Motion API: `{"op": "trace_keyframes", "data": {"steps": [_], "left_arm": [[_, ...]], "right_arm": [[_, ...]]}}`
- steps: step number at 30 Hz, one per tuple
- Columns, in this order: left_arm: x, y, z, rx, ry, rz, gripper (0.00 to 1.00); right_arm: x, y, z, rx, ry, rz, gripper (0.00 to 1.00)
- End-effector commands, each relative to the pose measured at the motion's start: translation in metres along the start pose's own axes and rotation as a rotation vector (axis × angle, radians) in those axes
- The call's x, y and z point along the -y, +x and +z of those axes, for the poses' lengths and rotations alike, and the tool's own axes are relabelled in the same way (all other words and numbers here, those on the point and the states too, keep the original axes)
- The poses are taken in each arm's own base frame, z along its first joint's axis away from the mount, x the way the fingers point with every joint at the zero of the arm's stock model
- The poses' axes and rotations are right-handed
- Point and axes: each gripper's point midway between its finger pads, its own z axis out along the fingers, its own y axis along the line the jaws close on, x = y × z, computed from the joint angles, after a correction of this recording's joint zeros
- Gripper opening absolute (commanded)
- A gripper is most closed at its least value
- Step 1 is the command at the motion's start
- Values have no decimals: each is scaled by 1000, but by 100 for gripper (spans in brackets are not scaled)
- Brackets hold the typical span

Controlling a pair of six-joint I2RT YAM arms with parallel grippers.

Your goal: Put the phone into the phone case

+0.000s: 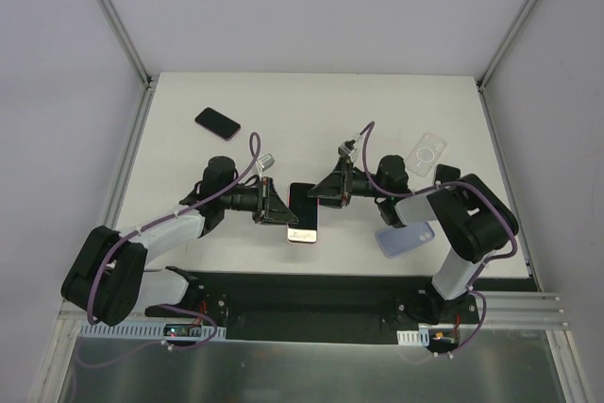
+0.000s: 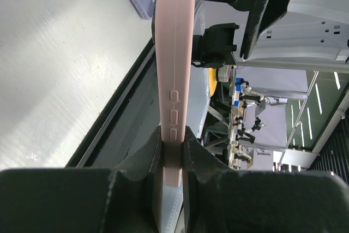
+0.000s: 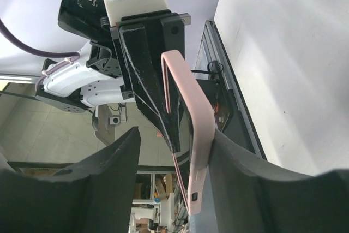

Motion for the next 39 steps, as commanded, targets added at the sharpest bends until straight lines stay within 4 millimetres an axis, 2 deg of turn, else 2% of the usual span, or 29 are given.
{"op": "trace_keyframes", "data": {"steps": [1, 9, 14, 19, 20, 21, 24, 25, 26, 28, 29, 30, 31, 32, 34, 39], "left_arm": [[21, 8, -5, -27, 66, 91, 0], [21, 14, -8, -43, 65, 99, 0], [20, 16, -8, -48, 65, 98, 0], [16, 16, -7, -56, 53, 86, 0], [15, 16, -7, -58, 48, 80, 0], [12, 15, -6, -55, 37, 73, 0], [4, 15, -4, -66, 10, 41, 0], [4, 15, -4, -66, 9, 41, 0], [4, 16, -4, -70, 11, 41, 0], [7, 17, -4, -76, 18, 53, 0], [11, 17, -5, -74, 27, 69, 0], [13, 17, -6, -77, 33, 78, 0], [16, 19, -6, -85, 40, 87, 0], [20, 19, -7, -86, 50, 103, 0], [23, 20, -8, -91, 60, 119, 0], [25, 21, -8, -93, 64, 125, 0]], "right_arm": [[-42, -9, -4, 45, -125, -241, 56], [-36, -10, -4, 34, -88, -258, 56], [-33, -11, -4, 28, -39, -289, 49], [-35, -11, -5, 31, -19, -300, 33], [-33, -11, -5, 35, -10, -298, 29], [-33, -11, -6, 37, -6, -300, 19], [-27, -11, -7, 37, 24, -318, 2], [-23, -11, -7, 35, 47, -303, 2], [-26, -10, -7, 33, 47, -319, 2], [-24, -8, -9, 25, 65, -329, 10], [-30, -8, -11, 29, 66, -346, 16], [-33, -8, -11, 30, 73, -358, 30], [-26, -6, -13, 21, 113, -358, 35], [-31, -7, -15, 30, 121, -380, 39], [-34, -10, -16, 36, 143, -429, 42], [-36, -8, -19, 10, 176, -426, 40]]}}
